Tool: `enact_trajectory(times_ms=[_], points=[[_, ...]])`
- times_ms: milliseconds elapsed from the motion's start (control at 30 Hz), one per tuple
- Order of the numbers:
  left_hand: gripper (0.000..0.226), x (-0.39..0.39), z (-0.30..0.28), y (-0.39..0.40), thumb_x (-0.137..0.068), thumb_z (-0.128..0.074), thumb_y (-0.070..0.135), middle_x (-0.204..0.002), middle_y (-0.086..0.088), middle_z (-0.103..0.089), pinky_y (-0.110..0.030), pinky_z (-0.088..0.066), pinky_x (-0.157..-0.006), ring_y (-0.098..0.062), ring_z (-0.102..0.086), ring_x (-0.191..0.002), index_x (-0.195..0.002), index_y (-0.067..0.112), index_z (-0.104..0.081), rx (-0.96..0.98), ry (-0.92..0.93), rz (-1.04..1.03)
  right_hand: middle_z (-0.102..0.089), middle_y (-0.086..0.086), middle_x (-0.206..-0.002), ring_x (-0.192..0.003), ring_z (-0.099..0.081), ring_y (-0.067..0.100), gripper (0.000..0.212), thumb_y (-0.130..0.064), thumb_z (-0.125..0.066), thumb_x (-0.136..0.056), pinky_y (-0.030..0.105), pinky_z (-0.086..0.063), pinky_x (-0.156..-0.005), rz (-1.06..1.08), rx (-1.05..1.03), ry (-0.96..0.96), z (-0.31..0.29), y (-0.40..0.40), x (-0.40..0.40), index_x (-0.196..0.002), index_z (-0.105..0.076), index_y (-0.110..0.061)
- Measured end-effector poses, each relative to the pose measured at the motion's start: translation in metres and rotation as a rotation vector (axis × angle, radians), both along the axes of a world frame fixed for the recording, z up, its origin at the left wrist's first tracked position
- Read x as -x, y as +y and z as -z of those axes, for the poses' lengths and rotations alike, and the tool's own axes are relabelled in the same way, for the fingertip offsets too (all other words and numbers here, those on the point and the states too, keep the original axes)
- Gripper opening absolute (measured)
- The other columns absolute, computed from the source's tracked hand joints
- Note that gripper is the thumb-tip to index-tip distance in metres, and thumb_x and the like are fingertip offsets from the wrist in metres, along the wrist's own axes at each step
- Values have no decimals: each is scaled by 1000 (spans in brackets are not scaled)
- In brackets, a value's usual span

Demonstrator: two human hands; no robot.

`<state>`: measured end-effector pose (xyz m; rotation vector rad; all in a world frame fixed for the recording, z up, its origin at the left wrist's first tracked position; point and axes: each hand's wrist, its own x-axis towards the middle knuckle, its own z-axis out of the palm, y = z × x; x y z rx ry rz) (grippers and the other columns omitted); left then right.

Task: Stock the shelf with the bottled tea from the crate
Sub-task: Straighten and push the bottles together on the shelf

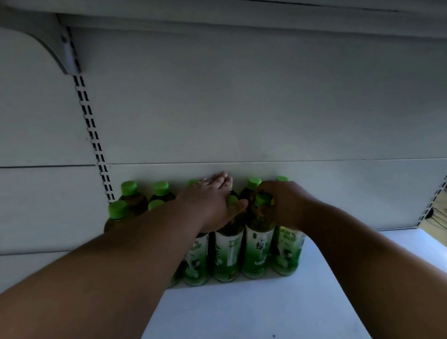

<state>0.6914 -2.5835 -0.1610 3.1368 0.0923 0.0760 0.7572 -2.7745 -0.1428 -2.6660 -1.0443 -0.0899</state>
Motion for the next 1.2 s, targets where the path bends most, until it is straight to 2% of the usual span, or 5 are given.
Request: enact_trajectory(times_ms=[267,633,833,1067,1200], points=[[95,-11,-15,-13,-86,-15,80,-166,2,6,-41,-7,-119,-19,-1,-152,-158,21,1,-39,-10,35,-61,4,-126,-90,-53,15,51,-37,-67,-90,27,-42,-71,202,-37,-42,-19,-44,-25,-137,-52,-25],[87,-31,-1,-33,-89,-8,73,-165,2,10,-31,4,-117,-11,7,-150,-158,21,3,47,-14,99,-55,-3,-85,-73,-55,13,14,-30,-60,-94,23,-40,-55,108,31,51,-3,-46,-30,-105,-57,-21],[106,-32,-3,-35,-69,5,81,-166,2,7,-32,2,-119,-12,6,-151,-158,22,2,43,-7,103,-56,-3,-88,-78,-56,16,21,-30,-58,-96,24,-39,-59,94,2,33,0,-43,-31,-113,-59,-17],[90,-29,-5,-35,-88,-13,77,-166,1,8,-32,2,-118,-12,6,-151,-158,22,3,31,-15,94,-52,-5,-87,-75,-54,14,37,-34,-60,-95,26,-42,-60,130,8,90,0,-44,-29,-128,-52,-20],[98,-11,-10,-35,-81,-13,81,-166,2,0,-34,-4,-118,-14,-2,-151,-158,22,0,79,-124,77,-58,4,-108,-88,-56,20,59,-54,-65,-85,29,-43,-66,175,58,-131,-7,-42,-18,-131,-48,-21]])
